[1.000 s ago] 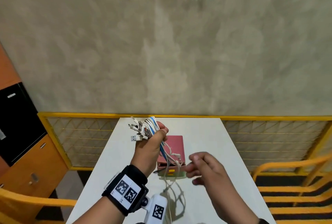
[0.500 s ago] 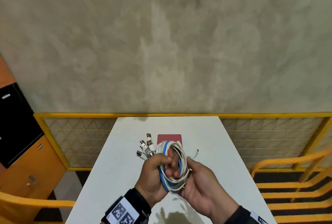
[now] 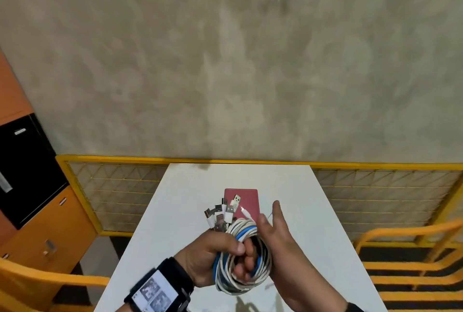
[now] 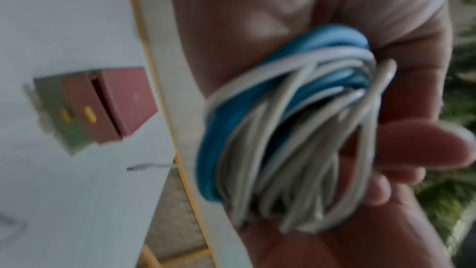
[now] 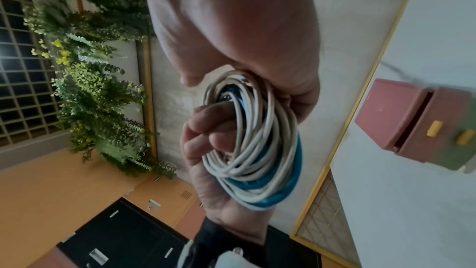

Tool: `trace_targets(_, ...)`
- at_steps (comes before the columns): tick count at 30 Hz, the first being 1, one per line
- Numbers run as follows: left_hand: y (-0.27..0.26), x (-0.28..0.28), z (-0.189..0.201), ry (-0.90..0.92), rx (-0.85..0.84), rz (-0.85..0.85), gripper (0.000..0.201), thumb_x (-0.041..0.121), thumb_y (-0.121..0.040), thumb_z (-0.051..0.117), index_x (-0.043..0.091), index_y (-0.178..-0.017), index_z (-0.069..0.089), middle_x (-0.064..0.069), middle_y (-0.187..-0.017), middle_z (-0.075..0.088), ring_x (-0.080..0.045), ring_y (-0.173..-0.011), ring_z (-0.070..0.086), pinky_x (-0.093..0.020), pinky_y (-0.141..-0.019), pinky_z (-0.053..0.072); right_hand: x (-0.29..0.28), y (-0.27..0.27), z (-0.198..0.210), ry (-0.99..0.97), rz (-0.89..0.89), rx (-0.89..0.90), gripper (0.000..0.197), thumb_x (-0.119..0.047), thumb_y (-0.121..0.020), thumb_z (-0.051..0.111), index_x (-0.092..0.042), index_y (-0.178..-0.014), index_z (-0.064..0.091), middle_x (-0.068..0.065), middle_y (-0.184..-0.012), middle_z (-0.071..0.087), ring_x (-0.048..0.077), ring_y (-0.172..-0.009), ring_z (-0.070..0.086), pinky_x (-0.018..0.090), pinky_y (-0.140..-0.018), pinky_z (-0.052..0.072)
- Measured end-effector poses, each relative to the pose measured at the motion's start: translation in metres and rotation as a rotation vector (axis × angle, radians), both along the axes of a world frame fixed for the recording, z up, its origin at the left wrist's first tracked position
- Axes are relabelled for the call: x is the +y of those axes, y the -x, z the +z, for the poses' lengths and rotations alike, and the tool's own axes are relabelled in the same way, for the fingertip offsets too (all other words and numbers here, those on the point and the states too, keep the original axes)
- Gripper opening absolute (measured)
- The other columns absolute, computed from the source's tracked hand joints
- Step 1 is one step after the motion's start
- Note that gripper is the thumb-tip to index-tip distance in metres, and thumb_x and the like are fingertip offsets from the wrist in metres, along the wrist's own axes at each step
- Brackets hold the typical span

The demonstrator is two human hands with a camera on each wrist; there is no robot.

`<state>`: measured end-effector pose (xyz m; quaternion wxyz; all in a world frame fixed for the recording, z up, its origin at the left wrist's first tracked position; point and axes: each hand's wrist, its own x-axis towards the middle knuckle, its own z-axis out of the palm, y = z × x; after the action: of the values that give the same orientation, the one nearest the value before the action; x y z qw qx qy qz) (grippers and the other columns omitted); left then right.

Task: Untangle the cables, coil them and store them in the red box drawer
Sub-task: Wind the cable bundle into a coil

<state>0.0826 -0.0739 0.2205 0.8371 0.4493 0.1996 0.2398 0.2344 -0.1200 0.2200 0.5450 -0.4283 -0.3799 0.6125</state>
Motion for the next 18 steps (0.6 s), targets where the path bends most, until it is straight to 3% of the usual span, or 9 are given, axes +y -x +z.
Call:
trace_targets(2,0.002,-0.002,0.003,-0.083,0.108,0.032,0.015,0.010,-0.061,0.069,0.002,-0.073,0.073,-0.013,-0.063,0.069,-0.016,-0.047,0.063,-0.024,-0.055,0.052,-0.009,0.000,0.005,-0.055,-0.007,-0.038,0.068,-0.042,-0.075,0.072,-0.061,-0.124,0.028,0.006,-0.061,0.065,0.027,-0.055,0.058,0.032,-0.056,0.053)
trace_targets(4,-0.001,-0.009,0.012,-0.230,0.177,0.116,0.015,0.009,-0.063,0.070,0.005,-0.077,0.074,-0.014,-0.062,0.069,-0.017,-0.045,0.063,-0.025,-0.052,0.053,-0.008,-0.002,0.001,-0.106,-0.030,-0.044,0.061,-0.030,-0.073,0.079,-0.058,-0.112,0.041,-0.003,-0.080,0.075,0.024,-0.057,0.059,0.028,-0.052,0.054)
trace_targets(7,-0.003,-0.011,0.019,-0.460,0.240,0.225,0.013,0.000,-0.072,0.070,0.011,-0.078,0.073,-0.008,-0.070,0.071,-0.018,-0.060,0.066,-0.029,-0.062,0.054,-0.004,-0.007,-0.014,-0.140,-0.061,-0.069,0.107,-0.040,-0.058,0.092,-0.049,-0.142,0.026,-0.008,-0.130,0.064,0.014,-0.098,0.069,0.030,-0.081,0.058)
trace_targets(8,-0.002,-0.010,0.020,-0.521,0.268,0.253,0.016,-0.004,-0.074,0.068,0.009,-0.082,0.072,-0.007,-0.076,0.071,-0.018,-0.069,0.067,-0.032,-0.069,0.053,-0.003,-0.008,-0.016,-0.141,-0.067,-0.092,0.114,-0.039,-0.054,0.092,-0.042,-0.147,0.025,-0.015,-0.131,0.061,0.006,-0.107,0.066,0.027,-0.087,0.056)
trace_targets(9,-0.001,-0.010,0.020,-0.578,0.297,0.269,0.017,-0.007,-0.075,0.067,0.005,-0.087,0.071,-0.007,-0.082,0.070,-0.019,-0.076,0.066,-0.035,-0.074,0.053,-0.003,-0.010,-0.017,-0.154,-0.072,-0.106,0.103,-0.032,-0.058,0.087,-0.037,-0.145,0.034,-0.023,-0.122,0.064,0.000,-0.106,0.065,0.023,-0.086,0.055)
trace_targets(11,0.002,-0.010,0.017,-0.651,0.351,0.262,0.023,-0.008,-0.075,0.063,0.001,-0.096,0.069,-0.007,-0.090,0.070,-0.017,-0.085,0.065,-0.041,-0.082,0.053,-0.004,-0.013,-0.013,-0.186,-0.009,-0.160,0.073,-0.021,-0.068,0.078,-0.033,-0.134,0.050,-0.014,-0.113,0.073,0.008,-0.106,0.069,0.025,-0.085,0.054)
trace_targets(13,0.000,-0.013,0.019,-0.709,0.395,0.217,0.033,-0.010,-0.076,0.060,0.009,-0.100,0.071,0.000,-0.094,0.072,-0.014,-0.090,0.066,-0.041,-0.085,0.054,-0.007,-0.014,-0.012,-0.169,0.032,-0.245,0.069,-0.027,-0.071,0.077,-0.028,-0.136,0.054,-0.003,-0.118,0.073,0.017,-0.113,0.067,0.036,-0.096,0.053)
trace_targets(15,-0.003,-0.017,0.021,-0.797,0.404,0.187,0.048,-0.015,-0.076,0.058,0.024,-0.100,0.071,0.011,-0.096,0.072,-0.009,-0.092,0.067,-0.033,-0.082,0.055,-0.009,-0.016,-0.012,-0.165,0.050,-0.287,0.069,-0.034,-0.070,0.078,-0.030,-0.135,0.056,-0.004,-0.121,0.071,0.015,-0.115,0.065,0.041,-0.102,0.050)
trace_targets(18,-0.005,-0.020,0.016,-0.918,0.365,0.298,0.059,-0.010,-0.078,0.064,0.040,-0.109,0.060,0.003,-0.104,0.070,-0.014,-0.098,0.068,-0.028,-0.088,0.052,-0.010,-0.017,-0.009,-0.166,0.059,-0.356,0.056,-0.038,-0.067,0.079,-0.028,-0.121,0.067,-0.001,-0.111,0.075,0.016,-0.107,0.069,0.043,-0.100,0.051)
